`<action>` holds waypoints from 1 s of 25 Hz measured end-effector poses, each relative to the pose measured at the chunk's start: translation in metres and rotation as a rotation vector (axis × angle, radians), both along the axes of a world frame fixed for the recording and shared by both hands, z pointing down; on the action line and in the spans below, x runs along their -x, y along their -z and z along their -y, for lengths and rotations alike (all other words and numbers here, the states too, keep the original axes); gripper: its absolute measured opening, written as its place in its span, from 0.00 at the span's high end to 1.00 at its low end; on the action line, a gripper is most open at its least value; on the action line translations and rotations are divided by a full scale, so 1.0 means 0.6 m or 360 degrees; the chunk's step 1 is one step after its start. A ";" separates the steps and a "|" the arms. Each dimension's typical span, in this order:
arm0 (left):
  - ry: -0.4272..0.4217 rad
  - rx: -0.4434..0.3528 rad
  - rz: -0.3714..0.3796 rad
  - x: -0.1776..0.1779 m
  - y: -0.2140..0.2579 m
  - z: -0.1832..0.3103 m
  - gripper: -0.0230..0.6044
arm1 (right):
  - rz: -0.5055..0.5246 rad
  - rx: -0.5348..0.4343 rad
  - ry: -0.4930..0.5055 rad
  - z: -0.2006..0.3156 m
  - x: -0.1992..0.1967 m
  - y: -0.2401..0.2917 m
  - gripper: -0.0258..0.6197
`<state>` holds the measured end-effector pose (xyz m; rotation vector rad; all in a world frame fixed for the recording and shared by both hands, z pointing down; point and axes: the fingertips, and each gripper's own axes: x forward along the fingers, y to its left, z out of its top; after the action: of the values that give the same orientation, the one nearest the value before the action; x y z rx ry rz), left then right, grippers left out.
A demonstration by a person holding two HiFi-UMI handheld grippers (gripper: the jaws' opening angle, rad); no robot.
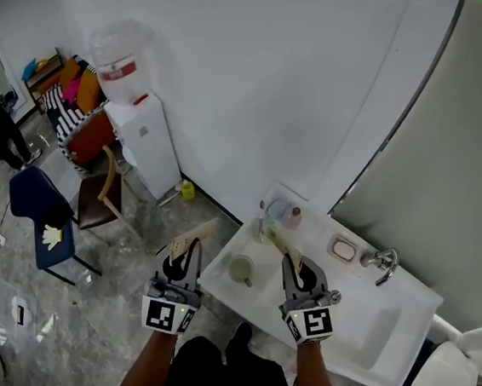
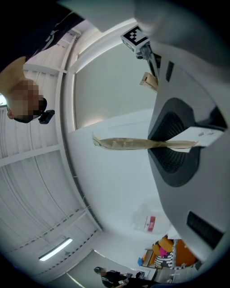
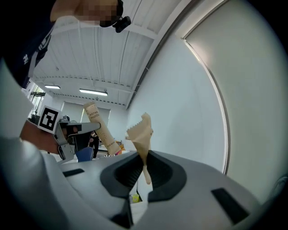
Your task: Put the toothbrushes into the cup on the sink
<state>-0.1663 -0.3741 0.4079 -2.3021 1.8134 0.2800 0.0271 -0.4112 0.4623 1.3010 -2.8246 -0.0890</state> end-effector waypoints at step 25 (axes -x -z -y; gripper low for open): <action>-0.0667 0.0132 0.0066 -0.040 -0.132 0.099 0.87 | -0.0071 0.0135 -0.0376 -0.018 0.052 -0.108 0.89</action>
<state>-0.1422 -0.4334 0.4869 -2.7096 1.3309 0.2178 -0.0039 -0.4004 0.5269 1.5788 -2.5848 0.0081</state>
